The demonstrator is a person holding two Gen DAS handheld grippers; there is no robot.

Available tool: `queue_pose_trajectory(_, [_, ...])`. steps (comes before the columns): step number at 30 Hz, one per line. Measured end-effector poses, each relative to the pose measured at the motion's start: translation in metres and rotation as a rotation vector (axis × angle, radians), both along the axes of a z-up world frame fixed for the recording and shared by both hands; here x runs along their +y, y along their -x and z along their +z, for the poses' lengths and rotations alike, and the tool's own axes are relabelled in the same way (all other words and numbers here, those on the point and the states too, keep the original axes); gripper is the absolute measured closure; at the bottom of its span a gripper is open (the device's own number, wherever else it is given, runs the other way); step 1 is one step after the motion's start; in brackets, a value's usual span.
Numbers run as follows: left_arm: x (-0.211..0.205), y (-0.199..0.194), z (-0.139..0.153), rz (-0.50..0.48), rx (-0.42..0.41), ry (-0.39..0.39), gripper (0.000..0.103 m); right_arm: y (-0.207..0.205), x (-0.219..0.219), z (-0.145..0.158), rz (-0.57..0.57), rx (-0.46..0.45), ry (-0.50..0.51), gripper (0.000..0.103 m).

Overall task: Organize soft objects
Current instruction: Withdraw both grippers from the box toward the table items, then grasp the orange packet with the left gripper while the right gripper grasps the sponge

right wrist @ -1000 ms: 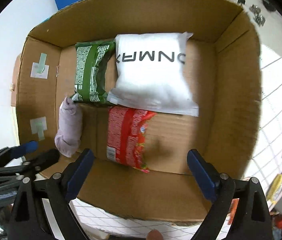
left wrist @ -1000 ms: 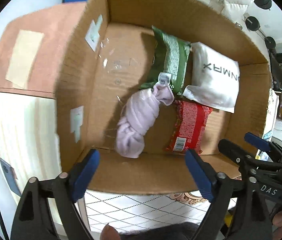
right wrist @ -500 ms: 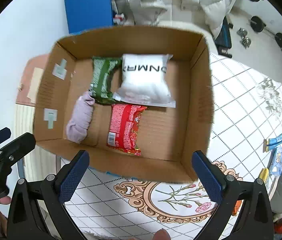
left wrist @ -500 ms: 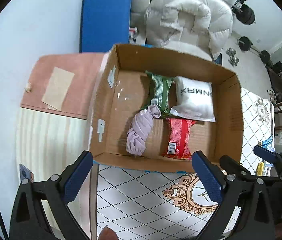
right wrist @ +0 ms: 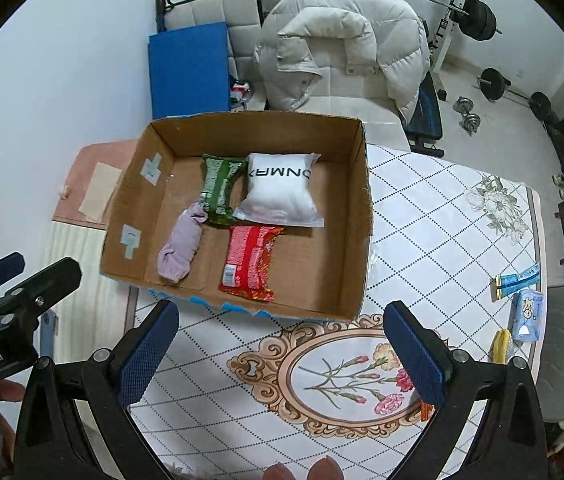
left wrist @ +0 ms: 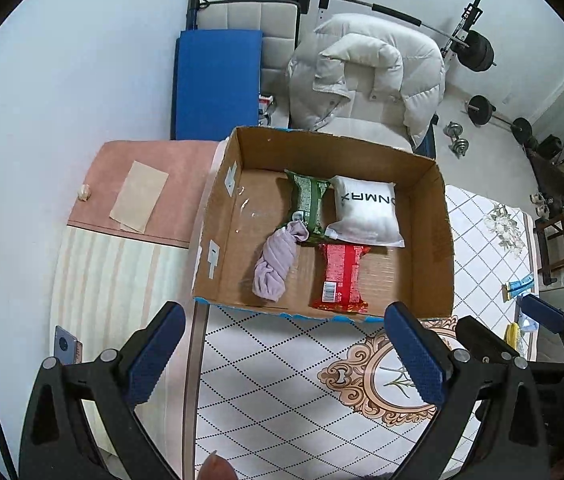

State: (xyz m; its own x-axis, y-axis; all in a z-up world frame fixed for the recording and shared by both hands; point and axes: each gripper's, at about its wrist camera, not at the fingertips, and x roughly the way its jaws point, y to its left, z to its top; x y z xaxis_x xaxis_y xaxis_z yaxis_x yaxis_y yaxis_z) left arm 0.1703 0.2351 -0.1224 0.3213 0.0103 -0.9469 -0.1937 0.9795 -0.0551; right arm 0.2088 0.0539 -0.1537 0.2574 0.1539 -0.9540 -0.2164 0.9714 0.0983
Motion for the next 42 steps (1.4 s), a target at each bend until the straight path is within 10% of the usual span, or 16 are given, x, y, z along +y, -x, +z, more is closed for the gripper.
queue_pose_trajectory(14, [-0.081, 0.009, 0.017, -0.064, -0.046, -0.065, 0.001, 0.02, -0.093, 0.008, -0.102, 0.035, -0.103, 0.0])
queue_pose_trajectory(26, [-0.298, 0.011, -0.157, -0.239, 0.4, 0.275, 0.001, 0.051, -0.358, -0.089, -0.362, 0.25, 0.117, 0.0])
queue_pose_trajectory(39, [-0.441, -0.004, -0.26, -0.407, 0.597, 0.125, 0.003, 0.019, -0.43, -0.199, -0.24, 0.428, 0.123, 0.004])
queue_pose_trajectory(42, [-0.452, -0.003, -0.272, -0.434, 0.618, 0.055, 0.035, 0.012, -0.433, -0.222, -0.221, 0.469, 0.122, 0.008])
